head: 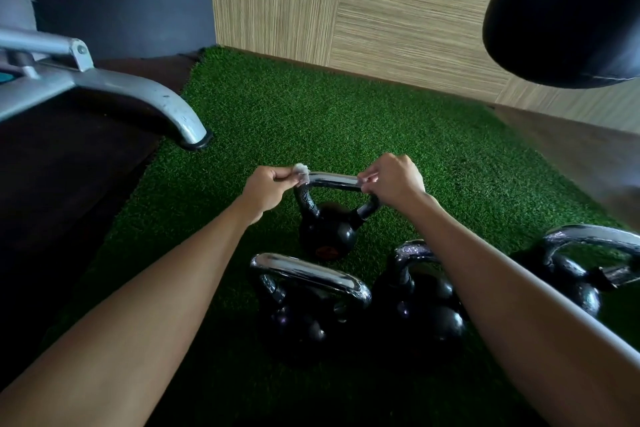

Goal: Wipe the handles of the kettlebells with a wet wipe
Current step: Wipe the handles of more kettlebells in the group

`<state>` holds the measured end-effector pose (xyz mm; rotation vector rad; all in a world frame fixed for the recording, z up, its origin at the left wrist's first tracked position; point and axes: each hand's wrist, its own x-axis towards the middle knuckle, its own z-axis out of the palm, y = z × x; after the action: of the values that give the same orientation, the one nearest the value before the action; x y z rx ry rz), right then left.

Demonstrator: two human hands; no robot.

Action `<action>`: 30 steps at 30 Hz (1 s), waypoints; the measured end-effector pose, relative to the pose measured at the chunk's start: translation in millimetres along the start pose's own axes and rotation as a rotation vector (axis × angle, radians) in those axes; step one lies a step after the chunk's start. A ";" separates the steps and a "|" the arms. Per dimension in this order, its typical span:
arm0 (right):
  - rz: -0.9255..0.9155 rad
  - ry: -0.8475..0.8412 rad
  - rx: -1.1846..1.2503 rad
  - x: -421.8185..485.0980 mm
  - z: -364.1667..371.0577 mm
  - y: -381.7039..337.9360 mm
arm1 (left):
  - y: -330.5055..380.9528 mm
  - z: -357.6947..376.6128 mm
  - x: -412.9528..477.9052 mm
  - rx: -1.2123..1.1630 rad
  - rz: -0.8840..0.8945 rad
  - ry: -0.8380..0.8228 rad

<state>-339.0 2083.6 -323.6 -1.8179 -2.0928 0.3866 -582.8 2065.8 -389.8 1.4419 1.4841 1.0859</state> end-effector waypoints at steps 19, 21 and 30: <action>0.024 0.005 0.039 1.0 -0.3 3.1 | -22.2 19.3 -7.3 0.391 -0.127 -0.020; 0.010 -0.033 0.036 5.4 -4.5 6.8 | -18.6 20.7 -5.1 0.379 -0.174 -0.004; -0.072 -0.280 0.060 3.4 -26.5 29.0 | -9.4 30.2 -0.7 0.238 -0.201 0.203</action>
<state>-302.1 2090.7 -311.5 -1.7318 -2.2945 0.7132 -557.4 2066.9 -408.6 1.3339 1.9126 0.9797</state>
